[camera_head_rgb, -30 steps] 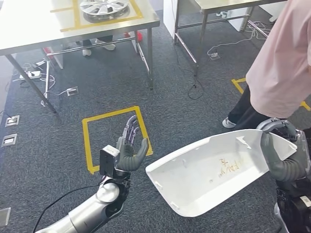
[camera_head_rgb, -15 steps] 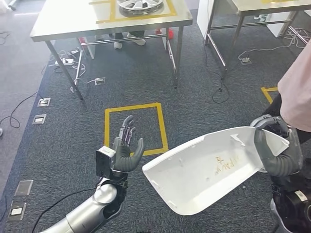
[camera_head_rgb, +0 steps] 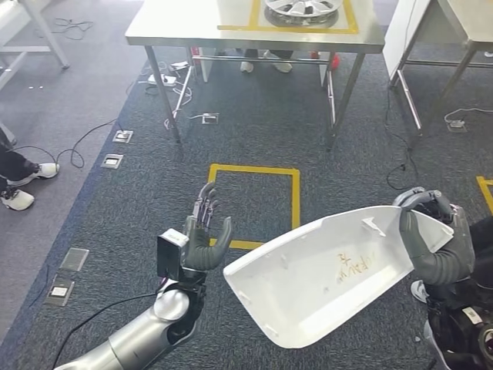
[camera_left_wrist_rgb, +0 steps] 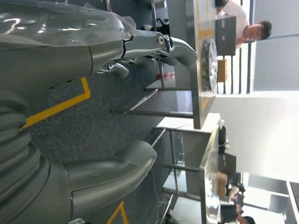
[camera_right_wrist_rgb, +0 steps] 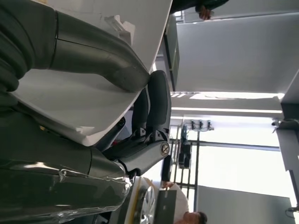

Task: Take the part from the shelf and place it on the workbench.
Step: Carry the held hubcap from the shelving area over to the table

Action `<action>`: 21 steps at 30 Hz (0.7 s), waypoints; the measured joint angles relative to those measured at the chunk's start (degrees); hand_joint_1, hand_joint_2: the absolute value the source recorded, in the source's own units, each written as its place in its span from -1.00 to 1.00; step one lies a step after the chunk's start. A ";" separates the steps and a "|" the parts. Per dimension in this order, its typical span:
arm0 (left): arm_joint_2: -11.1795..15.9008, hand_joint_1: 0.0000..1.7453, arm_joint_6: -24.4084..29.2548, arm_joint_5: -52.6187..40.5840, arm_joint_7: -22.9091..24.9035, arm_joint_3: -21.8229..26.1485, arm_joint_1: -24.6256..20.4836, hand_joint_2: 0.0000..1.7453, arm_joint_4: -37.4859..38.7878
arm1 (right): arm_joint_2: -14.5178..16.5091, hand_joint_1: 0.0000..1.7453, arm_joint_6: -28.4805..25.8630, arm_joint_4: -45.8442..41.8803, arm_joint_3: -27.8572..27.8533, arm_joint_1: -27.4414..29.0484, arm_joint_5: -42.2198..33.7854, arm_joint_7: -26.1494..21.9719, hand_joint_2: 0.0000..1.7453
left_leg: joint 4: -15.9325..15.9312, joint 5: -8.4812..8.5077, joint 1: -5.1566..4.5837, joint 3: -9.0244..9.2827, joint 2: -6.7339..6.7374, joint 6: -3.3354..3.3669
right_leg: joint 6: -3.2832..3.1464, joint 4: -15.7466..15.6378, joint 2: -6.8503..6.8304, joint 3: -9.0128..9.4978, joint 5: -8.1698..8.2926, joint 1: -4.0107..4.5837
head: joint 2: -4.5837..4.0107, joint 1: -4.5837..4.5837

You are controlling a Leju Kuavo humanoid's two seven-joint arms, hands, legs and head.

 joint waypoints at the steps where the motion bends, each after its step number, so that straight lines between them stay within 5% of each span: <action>1: 0.00 -1.00 0.00 0.07 0.02 0.00 -0.12 1.00 0.00 | 0.00 1.00 0.01 0.07 0.09 -0.12 -0.09 -0.03 1.00 | 0.20 0.01 0.08 -0.29 -0.69 -0.26 | -0.10 -2.71 1.41 1.23 0.73 -0.11 | 0.00 0.05; 2: 0.01 -1.00 0.00 0.14 0.04 -0.01 -0.21 1.00 0.00 | 0.00 1.00 0.01 0.15 0.19 -0.20 -0.14 -0.06 1.00 | 0.31 0.13 0.21 -0.66 -1.36 -0.58 | -0.19 -3.88 2.33 1.81 0.63 -0.13 | 0.00 0.06; 4: 0.08 -1.00 0.00 0.23 0.07 -0.02 -0.27 1.00 0.00 | 0.02 1.00 0.00 0.26 0.36 -0.40 -0.26 -0.12 1.00 | 0.26 0.53 0.47 -1.30 -2.61 -1.38 | -0.50 -4.60 1.66 2.42 0.41 -0.12 | 0.00 0.07; 6: 0.20 -1.00 -0.04 0.28 0.08 -0.04 -0.42 1.00 0.00 | 0.06 1.00 -0.03 0.29 0.47 -0.58 -0.39 -0.16 1.00 | 1.52 -0.19 0.14 -2.06 -0.25 -2.07 | -1.04 -5.13 0.07 2.86 0.72 -0.29 | 0.00 -0.31; 8: 0.24 -1.00 -0.15 0.37 0.09 -0.04 -0.79 1.00 0.00 | 0.08 1.00 -0.19 0.29 0.52 -0.66 -0.53 -0.20 1.00 | 7.46 -3.22 -0.06 -5.03 4.01 -2.53 | -1.43 -5.49 -1.57 3.20 0.85 -0.24 | 0.00 -0.84; 11: 0.23 -1.00 -0.38 0.60 0.22 -0.09 -0.96 1.00 0.03 | 0.07 1.00 -0.50 0.30 0.69 -0.58 -0.69 -0.19 1.00 | 17.25 -6.47 0.41 -10.25 5.58 -2.96 | -1.60 -5.49 -3.65 3.17 0.73 -0.11 | 0.00 -1.09; 13: 0.25 -1.00 -0.45 0.73 0.31 -0.13 -0.99 1.00 0.04 | 0.07 1.00 -0.62 0.30 0.84 -0.54 -0.79 -0.16 1.00 | 13.99 -3.94 0.62 -8.56 5.66 -2.98 | -1.47 -5.49 -4.47 3.26 0.61 -0.14 | 0.00 -1.25; 15: 0.24 -1.00 -0.44 0.91 0.39 -0.14 -1.18 1.00 0.04 | 0.07 1.00 -0.78 0.29 0.89 -0.57 -0.92 -0.12 1.00 | 5.33 -0.50 0.59 -3.72 6.08 -2.66 | -1.10 -5.45 -4.99 3.42 0.37 0.00 | 0.00 -1.38; 17: 0.22 -1.00 -0.43 1.19 0.46 -0.17 -1.43 1.00 0.04 | 0.06 1.00 -1.01 0.29 0.89 -0.62 -1.05 0.01 1.00 | 0.32 0.68 0.45 -0.93 6.46 -2.28 | -0.90 -5.34 -5.21 3.44 0.06 0.30 | 0.00 -1.25; 21: 0.23 -1.00 -0.36 1.39 0.49 -0.28 -1.60 1.00 0.05 | 0.05 1.00 -1.22 0.29 1.01 -0.60 -1.18 0.15 1.00 | -0.22 0.53 0.26 -0.59 6.44 -2.02 | -1.50 -5.44 -5.10 3.61 -0.07 0.36 | 0.00 -0.55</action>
